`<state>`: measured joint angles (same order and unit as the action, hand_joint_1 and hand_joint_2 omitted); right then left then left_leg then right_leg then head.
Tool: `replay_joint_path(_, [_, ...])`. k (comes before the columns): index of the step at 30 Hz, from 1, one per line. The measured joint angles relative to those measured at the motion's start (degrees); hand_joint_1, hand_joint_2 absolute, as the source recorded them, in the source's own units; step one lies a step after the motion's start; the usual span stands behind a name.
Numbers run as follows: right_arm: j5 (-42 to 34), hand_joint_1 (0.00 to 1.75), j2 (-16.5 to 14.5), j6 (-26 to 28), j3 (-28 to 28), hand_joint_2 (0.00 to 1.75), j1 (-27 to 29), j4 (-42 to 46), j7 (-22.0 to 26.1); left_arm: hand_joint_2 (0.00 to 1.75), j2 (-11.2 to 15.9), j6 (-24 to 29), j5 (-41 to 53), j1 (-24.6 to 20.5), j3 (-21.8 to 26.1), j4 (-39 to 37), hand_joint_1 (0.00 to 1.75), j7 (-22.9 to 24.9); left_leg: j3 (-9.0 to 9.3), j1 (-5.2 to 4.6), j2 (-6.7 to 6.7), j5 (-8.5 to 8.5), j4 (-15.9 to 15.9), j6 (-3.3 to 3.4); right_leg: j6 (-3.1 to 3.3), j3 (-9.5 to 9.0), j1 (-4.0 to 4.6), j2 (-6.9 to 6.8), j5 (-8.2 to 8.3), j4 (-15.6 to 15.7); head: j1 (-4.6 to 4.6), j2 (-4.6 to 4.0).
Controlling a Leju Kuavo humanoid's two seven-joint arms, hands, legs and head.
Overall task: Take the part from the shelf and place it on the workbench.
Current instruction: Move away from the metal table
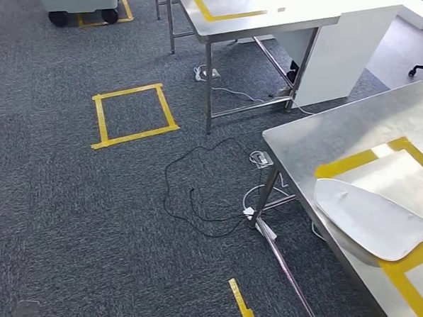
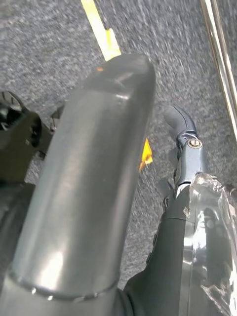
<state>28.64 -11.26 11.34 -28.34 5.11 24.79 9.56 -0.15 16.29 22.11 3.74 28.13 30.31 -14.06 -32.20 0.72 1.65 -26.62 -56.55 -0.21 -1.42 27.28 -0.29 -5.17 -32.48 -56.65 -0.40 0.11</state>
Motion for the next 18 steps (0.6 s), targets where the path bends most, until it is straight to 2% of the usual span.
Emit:
replay_joint_path(1, [0.0, 0.00, 0.0, 0.0, -0.1, 0.00, -0.1, -0.1, 0.1, 0.00, -0.3, -0.5, -0.9, 0.0, 1.3, -0.9, 0.00, -0.5, 0.07, 0.06, -0.52, 0.10, 0.1, 0.39, -0.17, 1.10, -0.14, 1.62, -1.41, -2.2, 0.08, 0.00])
replay_joint_path(2, [-0.1, 0.00, 0.0, -0.1, -0.2, 0.00, 0.0, -0.3, 0.1, 0.00, -0.7, -0.8, -1.5, -0.1, 2.4, -1.6, 0.00, -0.9, 0.06, 0.04, -1.08, 0.10, 0.2, 0.67, -0.22, 2.89, -0.25, 3.38, -3.27, -5.8, 0.20, 0.00])
replay_joint_path(3, [-0.1, 0.00, 0.0, -0.1, -0.4, 0.00, 0.0, -0.4, 0.2, 0.00, -1.0, -1.0, -1.7, -0.2, 3.3, -2.3, 0.00, -1.2, 0.03, -0.05, -1.74, 0.07, 0.2, 0.89, -0.19, 5.10, -0.29, 4.44, -5.14, -10.1, 0.27, 0.00])
replay_joint_path(4, [-0.1, 0.00, 0.0, -0.1, -0.5, 0.00, 0.1, -0.6, 0.2, 0.00, -1.2, -1.1, -1.8, -0.2, 4.0, -2.9, 0.00, -1.3, 0.04, -0.18, -2.52, 0.03, 0.1, 1.02, -0.16, 7.29, -0.28, 4.88, -6.39, -14.1, 0.29, 0.00])
replay_joint_path(5, [-0.1, 0.00, 0.0, -0.1, -0.6, 0.00, 0.2, -0.7, 0.2, 0.00, -1.4, -1.1, -1.9, -0.2, 4.5, -3.4, 0.00, -1.4, 0.09, -0.31, -3.36, 0.00, 0.1, 1.08, -0.07, 8.83, -0.26, 5.05, -6.53, -16.3, 0.30, 0.00])
replay_joint_path(6, [-0.1, 0.00, 0.0, -0.1, -0.7, 0.00, 0.2, -0.8, 0.2, 0.00, -1.6, -1.2, -1.9, -0.2, 5.0, -3.9, 0.00, -1.5, 0.18, -0.42, -4.22, -0.04, 0.1, 1.10, 0.07, 9.31, -0.25, 5.17, -5.38, -16.2, 0.31, 0.00])
replay_joint_path(7, [-0.1, 0.00, 0.0, -0.1, -0.8, 0.00, 0.1, -0.9, 0.2, 0.00, -1.8, -1.2, -1.9, -0.2, 5.4, -4.3, 0.00, -1.5, 0.32, -0.48, -5.09, -0.07, 0.1, 1.08, 0.29, 8.61, -0.25, 5.48, -3.14, -13.6, 0.29, 0.00])
replay_joint_path(8, [-0.1, 0.00, 0.0, -0.1, -0.9, 0.00, 0.1, -0.9, 0.2, 0.00, -2.0, -1.2, -1.9, -0.2, 5.7, -4.6, 0.00, -1.6, 0.48, -0.50, -5.93, -0.12, 0.1, 1.03, 0.56, 7.11, -0.25, 6.32, -0.49, -9.6, 0.31, 0.00])
replay_joint_path(9, [-0.1, 0.00, 0.0, -0.1, -1.0, 0.00, 0.0, -1.0, 0.2, 0.00, -2.2, -1.2, -1.9, -0.3, 5.9, -4.8, 0.00, -1.6, 0.57, -0.56, -6.71, -0.17, 0.1, 0.91, 0.82, 5.52, -0.30, 7.69, 1.45, -5.6, 0.30, 0.00])
replay_joint_path(10, [-0.1, 0.00, 0.0, -0.1, -1.1, 0.00, 0.0, -1.1, 0.2, 0.00, -2.3, -1.2, -1.9, -0.4, 6.2, -5.0, 0.00, -1.6, 0.54, -0.56, -7.47, -0.20, 0.0, 0.72, 0.98, 4.24, -0.34, 8.84, 2.66, -2.6, 0.29, 0.00])
replay_joint_path(11, [-0.1, 0.00, 0.0, -0.1, -1.2, 0.00, -0.1, -1.1, 0.2, 0.00, -2.3, -1.2, -1.9, -0.5, 6.4, -5.1, 0.00, -1.6, 0.40, -0.48, -8.16, -0.18, 0.0, 0.43, 1.09, 3.41, -0.33, 9.64, 3.03, -1.0, 0.29, 0.00])
replay_joint_path(12, [-0.1, 0.00, 0.0, -0.1, -1.2, 0.00, -0.1, -1.2, 0.2, 0.00, -2.4, -1.2, -1.9, -0.5, 6.6, -5.3, 0.00, -1.6, 0.22, -0.38, -8.80, -0.08, 0.0, 0.05, 1.15, 3.09, -0.27, 9.77, 2.84, -0.6, 0.27, 0.00])
replay_joint_path(13, [-0.1, 0.00, 0.0, -0.1, -1.3, 0.00, -0.1, -1.2, 0.2, 0.00, -2.4, -1.2, -1.9, -0.4, 6.8, -5.5, 0.00, -1.6, 0.04, -0.25, -9.43, 0.07, 0.1, -0.38, 1.28, 2.85, -0.22, 9.22, 2.95, -0.4, 0.27, 0.00])
replay_joint_path(14, [-0.1, 0.00, 0.0, -0.1, -1.3, 0.00, -0.1, -1.2, 0.2, 0.00, -2.4, -1.3, -1.9, -0.3, 6.9, -5.6, 0.00, -1.6, -0.07, -0.15, -9.26, 0.03, 0.0, -0.74, 1.55, 2.59, -0.24, 8.58, 3.14, -0.1, 0.26, 0.00])
replay_joint_path(15, [-0.1, 0.00, 0.0, 0.0, -1.4, 0.00, -0.2, -1.2, 0.2, 0.00, -2.5, -1.3, -1.9, -0.3, 7.0, -5.8, 0.00, -1.6, -0.31, -0.18, -8.19, -0.41, -0.5, -1.03, 1.87, 2.40, -0.27, 7.93, 3.34, 0.3, 0.15, 0.00])
replay_joint_path(16, [-0.1, 0.00, 0.0, 0.0, -1.5, 0.00, -0.2, -1.2, 0.2, 0.00, -2.5, -1.3, -1.9, -0.3, 7.1, -5.9, 0.00, -1.6, -1.07, -0.25, -6.55, -1.55, -2.2, -1.30, 2.20, 2.19, -0.30, 7.15, 3.52, 0.6, 0.04, 0.00])
replay_joint_path(18, [-0.1, 0.00, 0.0, -0.1, -1.5, 0.00, 0.0, -1.2, 0.2, 0.00, -2.5, -1.3, -2.0, -0.7, 7.2, -6.0, 0.00, -1.6, -4.33, -0.24, -3.22, -5.37, -9.0, -1.80, 2.64, 1.97, -0.13, 5.35, 3.53, 1.0, -0.15, 0.00])
